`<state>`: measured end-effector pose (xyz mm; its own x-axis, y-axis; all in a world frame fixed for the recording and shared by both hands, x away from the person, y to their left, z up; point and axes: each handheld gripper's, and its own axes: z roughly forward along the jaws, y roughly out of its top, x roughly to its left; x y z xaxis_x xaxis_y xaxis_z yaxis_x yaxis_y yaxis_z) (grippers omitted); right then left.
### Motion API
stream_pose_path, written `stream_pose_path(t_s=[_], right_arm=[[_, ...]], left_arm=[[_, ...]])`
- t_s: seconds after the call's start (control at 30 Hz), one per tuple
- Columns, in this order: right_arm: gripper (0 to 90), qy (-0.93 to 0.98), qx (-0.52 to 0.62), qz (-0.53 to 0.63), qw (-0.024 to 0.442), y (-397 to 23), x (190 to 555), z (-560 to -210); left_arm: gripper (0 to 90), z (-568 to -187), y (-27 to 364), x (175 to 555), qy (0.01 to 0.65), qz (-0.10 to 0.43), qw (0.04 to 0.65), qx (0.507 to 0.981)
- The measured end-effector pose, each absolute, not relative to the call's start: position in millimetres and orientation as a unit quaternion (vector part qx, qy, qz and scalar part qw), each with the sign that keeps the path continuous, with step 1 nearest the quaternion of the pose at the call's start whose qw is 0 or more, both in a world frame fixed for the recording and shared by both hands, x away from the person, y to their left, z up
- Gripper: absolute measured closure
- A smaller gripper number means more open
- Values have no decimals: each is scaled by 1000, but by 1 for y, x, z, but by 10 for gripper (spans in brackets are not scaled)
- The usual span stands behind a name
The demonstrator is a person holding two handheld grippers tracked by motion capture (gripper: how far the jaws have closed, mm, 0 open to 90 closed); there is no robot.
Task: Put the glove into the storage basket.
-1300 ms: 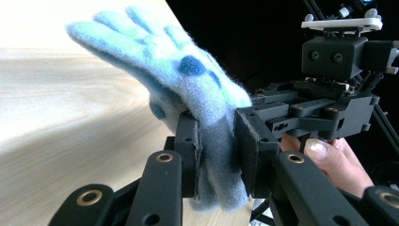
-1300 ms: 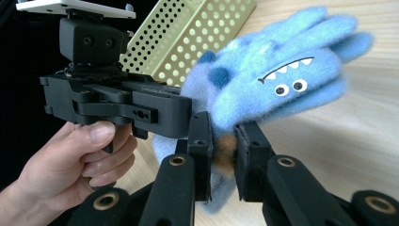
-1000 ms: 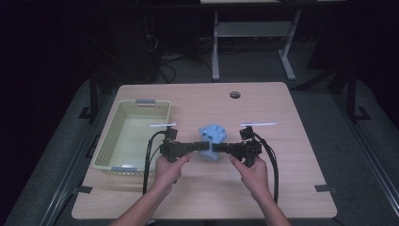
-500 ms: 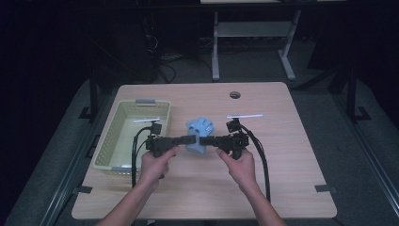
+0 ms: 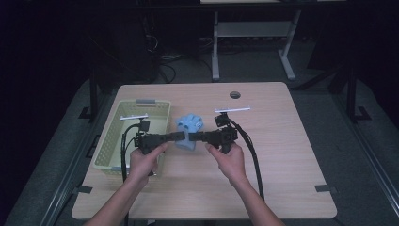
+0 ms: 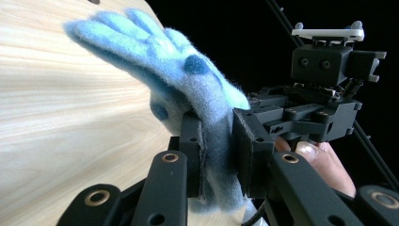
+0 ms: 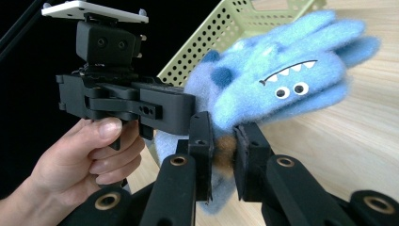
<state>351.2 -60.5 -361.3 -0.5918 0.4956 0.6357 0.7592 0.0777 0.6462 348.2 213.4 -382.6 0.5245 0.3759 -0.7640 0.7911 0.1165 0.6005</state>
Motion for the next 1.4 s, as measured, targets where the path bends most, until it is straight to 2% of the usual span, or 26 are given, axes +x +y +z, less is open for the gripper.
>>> stream_pose_path(t_s=[0.7, 1.4], right_arm=[[791, -745, -401, -517, 131, 1, 374, -347], [790, -751, -386, -509, 166, 58, 389, -358]], left_arm=[[753, -375, 273, 353, 476, -159, 606, 617], [769, -383, 329, 353, 503, -152, 591, 613]])
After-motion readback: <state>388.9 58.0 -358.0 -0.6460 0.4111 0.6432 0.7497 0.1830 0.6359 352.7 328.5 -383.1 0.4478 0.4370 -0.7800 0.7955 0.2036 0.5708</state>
